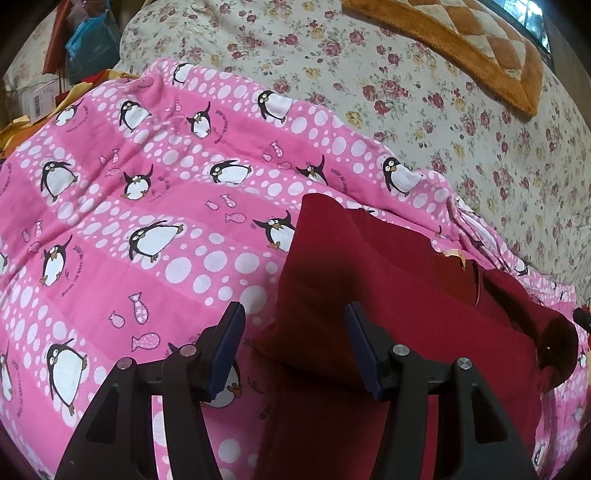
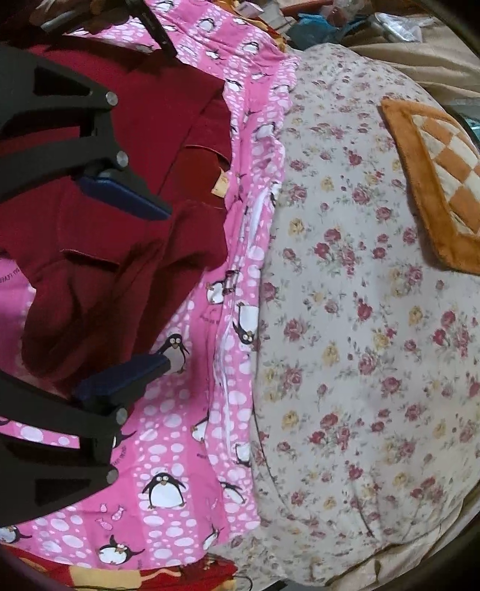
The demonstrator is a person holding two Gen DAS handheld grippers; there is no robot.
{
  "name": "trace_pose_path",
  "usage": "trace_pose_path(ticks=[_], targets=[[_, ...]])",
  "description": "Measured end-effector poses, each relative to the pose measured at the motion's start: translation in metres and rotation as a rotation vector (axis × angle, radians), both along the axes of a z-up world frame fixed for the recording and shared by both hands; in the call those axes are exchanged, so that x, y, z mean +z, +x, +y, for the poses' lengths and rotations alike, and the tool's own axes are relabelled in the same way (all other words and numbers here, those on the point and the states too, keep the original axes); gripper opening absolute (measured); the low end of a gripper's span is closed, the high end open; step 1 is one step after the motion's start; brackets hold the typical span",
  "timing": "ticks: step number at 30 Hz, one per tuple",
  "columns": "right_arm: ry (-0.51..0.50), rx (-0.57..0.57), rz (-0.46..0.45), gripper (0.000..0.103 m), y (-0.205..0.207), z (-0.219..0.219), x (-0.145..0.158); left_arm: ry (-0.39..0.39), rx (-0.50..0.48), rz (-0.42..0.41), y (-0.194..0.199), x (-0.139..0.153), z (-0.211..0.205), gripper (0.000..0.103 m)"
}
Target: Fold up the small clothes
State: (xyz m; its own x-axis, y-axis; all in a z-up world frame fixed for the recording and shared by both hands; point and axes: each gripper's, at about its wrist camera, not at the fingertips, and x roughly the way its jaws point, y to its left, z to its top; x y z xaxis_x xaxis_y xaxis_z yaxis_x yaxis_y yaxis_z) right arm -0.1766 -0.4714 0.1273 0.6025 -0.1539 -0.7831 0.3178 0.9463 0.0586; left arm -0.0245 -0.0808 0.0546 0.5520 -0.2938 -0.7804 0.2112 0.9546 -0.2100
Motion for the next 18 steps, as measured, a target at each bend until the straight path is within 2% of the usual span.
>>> trace_pose_path(ticks=[3, 5, 11, 12, 13, 14, 15, 18], targets=[[-0.025, 0.062, 0.028, 0.080, 0.017, 0.012, -0.008, 0.009, -0.005, 0.003, 0.000, -0.002, -0.001, 0.036], [-0.084, 0.113, 0.061, 0.080, 0.033, 0.027, -0.014, 0.011, -0.005, 0.006, 0.001, -0.003, -0.001, 0.036], [-0.403, 0.278, 0.232, 0.079, 0.083, 0.084, -0.051, 0.018, -0.007, 0.014, 0.003, -0.006, -0.003, 0.036], [-0.451, 0.285, 0.263, 0.066, 0.088, 0.088, -0.060, 0.018, -0.007, 0.014, 0.004, -0.006, -0.003, 0.036], [-0.493, 0.283, 0.311, 0.028, 0.093, 0.090, -0.071, 0.016, -0.006, 0.014, 0.004, -0.006, -0.003, 0.036], [-0.494, 0.273, 0.336, 0.012, 0.095, 0.087, -0.075, 0.011, -0.006, 0.014, 0.004, -0.005, -0.002, 0.036], [-0.468, 0.247, 0.342, 0.011, 0.094, 0.083, -0.075, 0.007, -0.004, 0.012, 0.004, -0.004, -0.002, 0.036], [-0.215, 0.170, 0.217, 0.011, 0.079, 0.066, -0.047, -0.030, 0.007, -0.011, 0.001, 0.003, 0.002, 0.036]])
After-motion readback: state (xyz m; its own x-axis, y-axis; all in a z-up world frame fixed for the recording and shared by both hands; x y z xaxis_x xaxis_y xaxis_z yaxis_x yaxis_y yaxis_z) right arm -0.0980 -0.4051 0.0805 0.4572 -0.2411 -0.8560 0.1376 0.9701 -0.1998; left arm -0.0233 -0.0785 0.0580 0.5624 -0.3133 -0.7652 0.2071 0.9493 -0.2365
